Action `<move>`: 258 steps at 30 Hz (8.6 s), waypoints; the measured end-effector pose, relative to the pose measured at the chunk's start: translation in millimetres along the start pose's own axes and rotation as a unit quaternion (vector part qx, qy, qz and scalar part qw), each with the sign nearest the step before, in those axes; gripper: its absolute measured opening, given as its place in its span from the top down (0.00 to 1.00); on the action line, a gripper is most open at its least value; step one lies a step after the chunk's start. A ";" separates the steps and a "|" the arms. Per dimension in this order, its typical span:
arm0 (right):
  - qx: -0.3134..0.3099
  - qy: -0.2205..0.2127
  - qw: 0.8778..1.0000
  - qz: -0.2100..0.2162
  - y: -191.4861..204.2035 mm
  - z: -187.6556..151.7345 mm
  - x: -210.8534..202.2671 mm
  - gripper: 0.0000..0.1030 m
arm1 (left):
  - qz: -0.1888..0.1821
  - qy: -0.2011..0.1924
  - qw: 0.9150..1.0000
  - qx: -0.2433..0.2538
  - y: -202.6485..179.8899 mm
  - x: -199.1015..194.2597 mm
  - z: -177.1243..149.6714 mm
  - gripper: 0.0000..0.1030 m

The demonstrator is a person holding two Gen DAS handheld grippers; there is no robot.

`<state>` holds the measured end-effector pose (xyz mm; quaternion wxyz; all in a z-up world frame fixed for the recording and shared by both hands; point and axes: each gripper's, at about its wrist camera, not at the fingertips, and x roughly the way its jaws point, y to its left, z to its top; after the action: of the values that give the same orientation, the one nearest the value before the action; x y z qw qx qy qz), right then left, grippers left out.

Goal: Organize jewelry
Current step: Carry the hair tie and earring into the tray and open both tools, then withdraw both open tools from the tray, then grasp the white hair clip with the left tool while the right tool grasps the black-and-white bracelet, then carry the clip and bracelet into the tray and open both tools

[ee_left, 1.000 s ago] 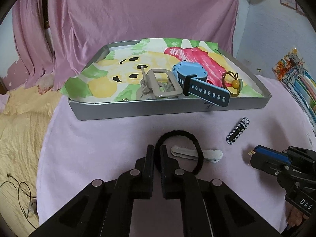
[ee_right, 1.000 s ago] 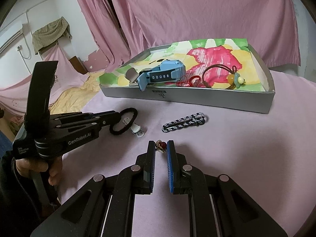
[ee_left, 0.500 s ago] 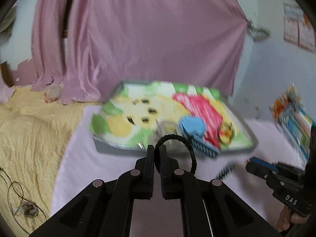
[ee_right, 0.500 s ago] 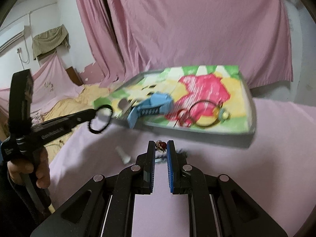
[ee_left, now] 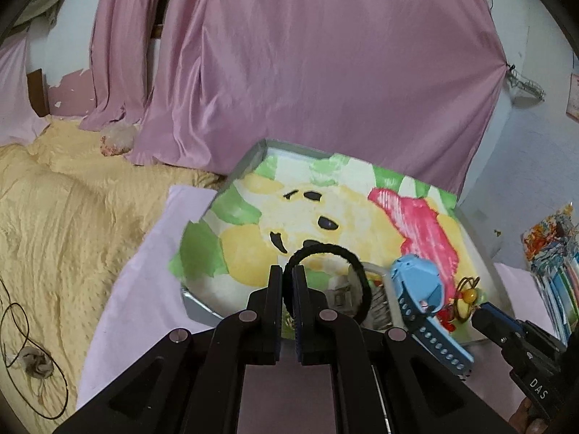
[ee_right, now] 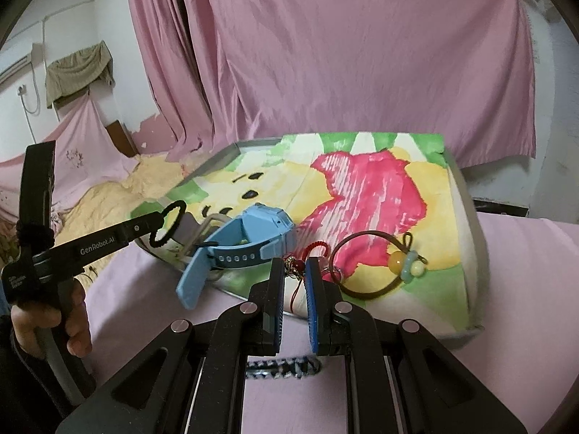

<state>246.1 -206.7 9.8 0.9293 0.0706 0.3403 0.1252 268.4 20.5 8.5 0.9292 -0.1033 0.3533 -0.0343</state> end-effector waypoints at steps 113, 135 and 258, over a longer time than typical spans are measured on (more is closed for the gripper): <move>-0.178 0.120 0.977 -0.012 -17.2 -45.8 -37.6 0.25 | -0.035 0.097 0.985 0.140 -72.6 -29.1 -84.7 0.20; -0.242 0.129 0.959 0.065 18.7 -27.8 -10.6 0.46 | -0.002 0.090 0.987 0.130 -43.8 -34.9 -77.4 0.77; 0.039 0.023 0.998 -0.041 -52.6 16.5 19.6 0.71 | -0.061 0.019 0.994 0.091 -76.9 21.5 1.1 0.72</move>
<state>281.0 -252.3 -1.1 0.9220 0.0899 0.3690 0.0754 285.9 -57.3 12.0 0.9239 -0.0391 0.3596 -0.1251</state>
